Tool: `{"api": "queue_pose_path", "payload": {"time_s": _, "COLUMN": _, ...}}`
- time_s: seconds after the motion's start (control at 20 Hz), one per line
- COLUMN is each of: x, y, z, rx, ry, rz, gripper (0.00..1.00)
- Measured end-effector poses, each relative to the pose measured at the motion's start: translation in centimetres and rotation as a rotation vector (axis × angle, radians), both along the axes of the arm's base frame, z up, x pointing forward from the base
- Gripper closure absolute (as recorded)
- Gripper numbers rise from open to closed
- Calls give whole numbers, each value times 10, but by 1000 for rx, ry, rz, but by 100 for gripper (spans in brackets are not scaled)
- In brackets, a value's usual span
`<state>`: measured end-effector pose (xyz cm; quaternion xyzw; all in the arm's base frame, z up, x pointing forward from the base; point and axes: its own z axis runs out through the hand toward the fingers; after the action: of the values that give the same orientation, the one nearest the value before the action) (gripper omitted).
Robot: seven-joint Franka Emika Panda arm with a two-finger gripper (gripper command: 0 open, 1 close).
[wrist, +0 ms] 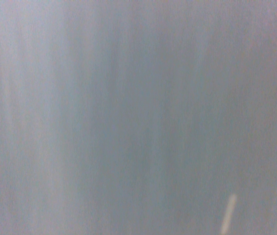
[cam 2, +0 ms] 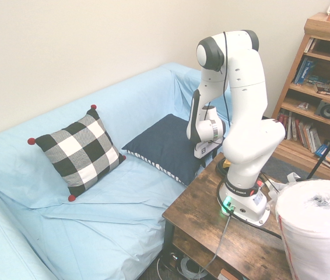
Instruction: Lift the pillow
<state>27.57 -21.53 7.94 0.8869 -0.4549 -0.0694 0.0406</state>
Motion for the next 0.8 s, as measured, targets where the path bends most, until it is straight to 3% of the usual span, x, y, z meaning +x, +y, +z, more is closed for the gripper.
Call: {"api": "queue_pose_path", "payload": {"time_s": 0.8, "x": 99, "y": 31, "z": 125, "rx": -67, "ry": -259, "rz": 1, "gripper": 0}}
